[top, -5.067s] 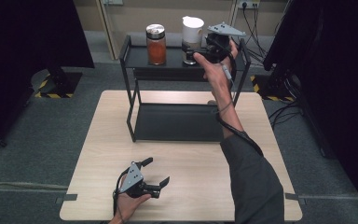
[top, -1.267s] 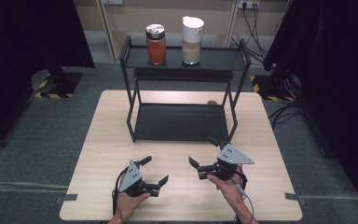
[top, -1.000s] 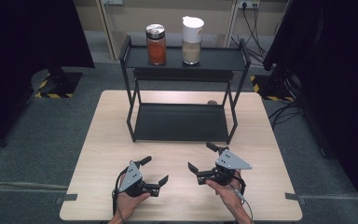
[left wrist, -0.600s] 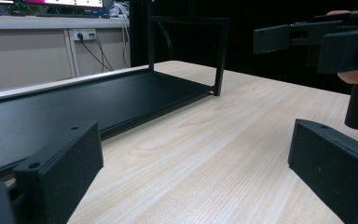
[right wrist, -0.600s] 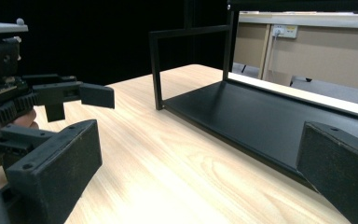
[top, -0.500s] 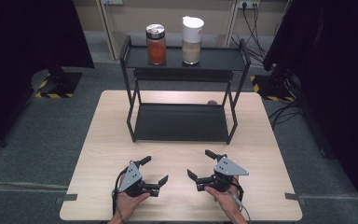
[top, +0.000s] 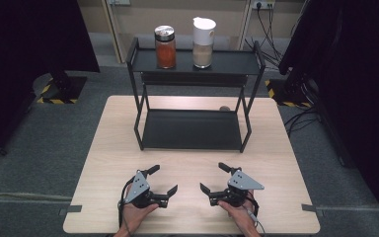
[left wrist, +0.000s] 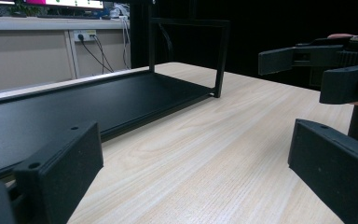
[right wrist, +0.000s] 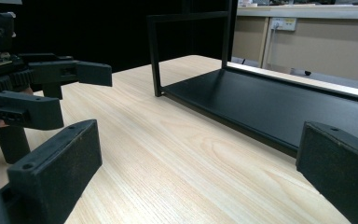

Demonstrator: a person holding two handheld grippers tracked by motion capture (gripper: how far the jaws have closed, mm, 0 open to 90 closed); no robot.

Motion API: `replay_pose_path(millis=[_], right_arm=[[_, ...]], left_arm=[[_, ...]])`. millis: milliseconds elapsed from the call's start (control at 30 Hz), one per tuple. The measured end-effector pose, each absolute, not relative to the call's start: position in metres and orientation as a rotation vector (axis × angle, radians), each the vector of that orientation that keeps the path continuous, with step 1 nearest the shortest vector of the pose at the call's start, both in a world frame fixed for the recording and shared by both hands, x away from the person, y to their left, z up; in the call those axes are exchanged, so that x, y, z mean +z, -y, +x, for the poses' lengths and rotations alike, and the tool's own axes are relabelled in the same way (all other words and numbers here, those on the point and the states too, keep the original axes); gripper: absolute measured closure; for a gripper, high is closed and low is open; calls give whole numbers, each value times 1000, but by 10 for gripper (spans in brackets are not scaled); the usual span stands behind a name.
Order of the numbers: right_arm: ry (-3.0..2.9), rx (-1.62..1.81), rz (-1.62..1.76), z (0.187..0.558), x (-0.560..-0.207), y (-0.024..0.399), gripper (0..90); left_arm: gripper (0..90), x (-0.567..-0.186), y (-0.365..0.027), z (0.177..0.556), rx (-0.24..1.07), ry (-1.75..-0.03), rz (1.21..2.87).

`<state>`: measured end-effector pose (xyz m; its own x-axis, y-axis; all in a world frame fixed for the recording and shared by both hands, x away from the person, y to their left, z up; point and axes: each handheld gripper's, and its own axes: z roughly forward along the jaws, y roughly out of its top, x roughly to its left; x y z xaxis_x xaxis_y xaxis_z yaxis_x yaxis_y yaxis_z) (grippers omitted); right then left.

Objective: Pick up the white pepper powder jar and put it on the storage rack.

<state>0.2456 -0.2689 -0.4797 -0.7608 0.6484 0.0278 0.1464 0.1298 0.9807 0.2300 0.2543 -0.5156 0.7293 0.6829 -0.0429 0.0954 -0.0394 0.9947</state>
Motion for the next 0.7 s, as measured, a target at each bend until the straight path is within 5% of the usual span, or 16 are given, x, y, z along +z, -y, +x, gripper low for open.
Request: replay_pose_path(millis=[700], right_arm=[[-2014, 1666, 772, 247, -483, 271, 4]], left_arm=[[24, -516, -254, 230, 531, -654, 1562]])
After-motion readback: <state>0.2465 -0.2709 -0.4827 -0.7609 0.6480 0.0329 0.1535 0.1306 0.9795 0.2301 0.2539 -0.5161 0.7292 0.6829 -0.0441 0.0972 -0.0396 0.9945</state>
